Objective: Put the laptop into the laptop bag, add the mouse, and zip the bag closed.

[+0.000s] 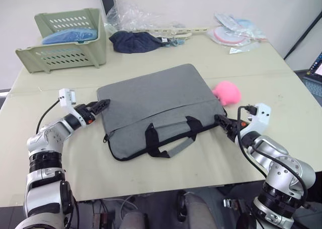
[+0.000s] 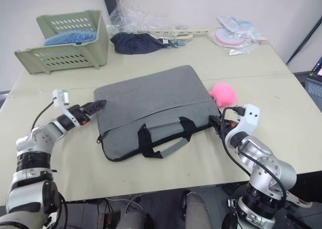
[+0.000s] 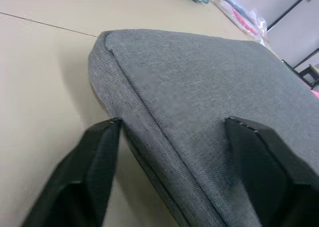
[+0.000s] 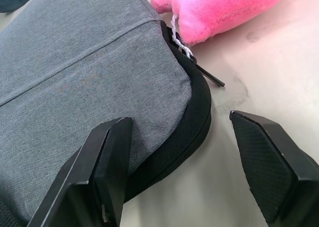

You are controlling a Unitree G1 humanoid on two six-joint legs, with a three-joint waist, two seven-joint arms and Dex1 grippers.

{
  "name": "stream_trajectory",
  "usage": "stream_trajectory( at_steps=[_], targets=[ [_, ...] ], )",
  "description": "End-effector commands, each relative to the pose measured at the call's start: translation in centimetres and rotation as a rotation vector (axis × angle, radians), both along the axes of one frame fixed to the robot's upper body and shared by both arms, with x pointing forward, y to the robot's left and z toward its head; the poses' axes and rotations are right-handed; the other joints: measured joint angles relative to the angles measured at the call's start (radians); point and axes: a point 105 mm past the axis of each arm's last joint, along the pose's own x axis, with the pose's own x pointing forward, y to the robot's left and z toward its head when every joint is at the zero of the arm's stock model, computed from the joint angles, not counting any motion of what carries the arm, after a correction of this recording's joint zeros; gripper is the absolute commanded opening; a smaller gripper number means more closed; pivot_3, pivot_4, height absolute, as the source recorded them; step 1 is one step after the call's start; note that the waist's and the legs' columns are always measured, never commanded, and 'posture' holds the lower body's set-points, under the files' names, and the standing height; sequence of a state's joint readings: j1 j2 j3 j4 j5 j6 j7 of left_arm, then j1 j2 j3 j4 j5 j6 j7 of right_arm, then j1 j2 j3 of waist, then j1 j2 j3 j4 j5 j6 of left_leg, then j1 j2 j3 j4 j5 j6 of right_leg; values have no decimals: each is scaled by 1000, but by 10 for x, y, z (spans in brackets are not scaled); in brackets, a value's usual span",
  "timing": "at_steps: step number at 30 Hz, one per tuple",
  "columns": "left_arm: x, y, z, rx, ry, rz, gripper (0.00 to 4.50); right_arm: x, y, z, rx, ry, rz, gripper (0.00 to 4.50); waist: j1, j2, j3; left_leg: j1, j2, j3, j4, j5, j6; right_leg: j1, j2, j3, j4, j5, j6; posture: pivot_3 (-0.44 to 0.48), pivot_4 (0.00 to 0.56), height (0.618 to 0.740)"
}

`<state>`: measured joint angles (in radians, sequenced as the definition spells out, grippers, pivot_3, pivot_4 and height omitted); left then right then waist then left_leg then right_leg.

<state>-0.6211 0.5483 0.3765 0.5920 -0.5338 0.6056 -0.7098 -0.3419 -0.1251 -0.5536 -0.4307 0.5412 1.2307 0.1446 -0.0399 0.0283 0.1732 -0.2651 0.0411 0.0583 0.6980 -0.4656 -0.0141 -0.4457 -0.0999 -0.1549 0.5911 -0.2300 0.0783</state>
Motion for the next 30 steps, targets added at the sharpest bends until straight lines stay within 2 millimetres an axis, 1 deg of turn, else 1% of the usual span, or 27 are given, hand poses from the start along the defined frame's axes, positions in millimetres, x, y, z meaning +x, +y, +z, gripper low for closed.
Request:
stream_trajectory(
  at_steps=[1,3,5,6,9,15,21,24,29,30],
  targets=[
    [-2,-1,-10,0,50,9,1888,0,-4,1,-10,-8,-17,3452,0,0,0,0,0,0,0,0,0,0,0,0,0,0,0,0,150,740],
    [-1,-3,-11,-2,58,6,928,0,-4,1,-10,-9,-19,3452,2,0,0,0,0,0,0,0,0,0,0,1,1,0,0,0,150,740],
    [-1,-4,-13,6,65,6,219,0,-4,1,-11,-9,-19,3452,3,0,-1,0,0,0,0,0,0,0,0,1,1,0,0,0,150,740],
    [-1,-5,-13,11,67,5,13,0,-4,1,-11,-8,-19,3452,4,0,-1,1,0,0,0,0,0,0,0,1,1,0,0,0,150,740],
    [-1,-6,-15,17,72,1,13,0,-4,0,-11,-7,-20,3452,7,0,-1,1,0,1,1,0,0,0,0,1,1,0,0,0,150,740],
    [-1,-8,-14,21,72,-2,13,4,-16,3,2,-19,-76,3452,8,0,-1,1,0,1,1,0,0,0,0,2,1,0,0,0,150,740],
    [1,-11,-14,27,71,-14,13,9,-14,2,22,-17,-76,3452,9,0,-1,1,0,1,1,0,0,0,0,2,1,0,0,0,150,740],
    [1,-13,-15,28,70,-19,0,10,-12,0,24,-15,-72,2605,10,0,-1,1,0,1,1,0,0,0,0,2,1,0,0,0,150,740],
    [2,-13,-15,34,71,-24,0,7,-5,-3,30,-7,-48,254,12,-2,-2,1,0,1,1,0,0,1,0,2,1,0,0,0,150,740],
    [2,-13,-15,36,71,-25,0,6,-5,-3,31,-6,-47,48,12,-2,-2,1,0,1,1,0,0,1,0,2,1,0,0,0,150,740]
  ],
)
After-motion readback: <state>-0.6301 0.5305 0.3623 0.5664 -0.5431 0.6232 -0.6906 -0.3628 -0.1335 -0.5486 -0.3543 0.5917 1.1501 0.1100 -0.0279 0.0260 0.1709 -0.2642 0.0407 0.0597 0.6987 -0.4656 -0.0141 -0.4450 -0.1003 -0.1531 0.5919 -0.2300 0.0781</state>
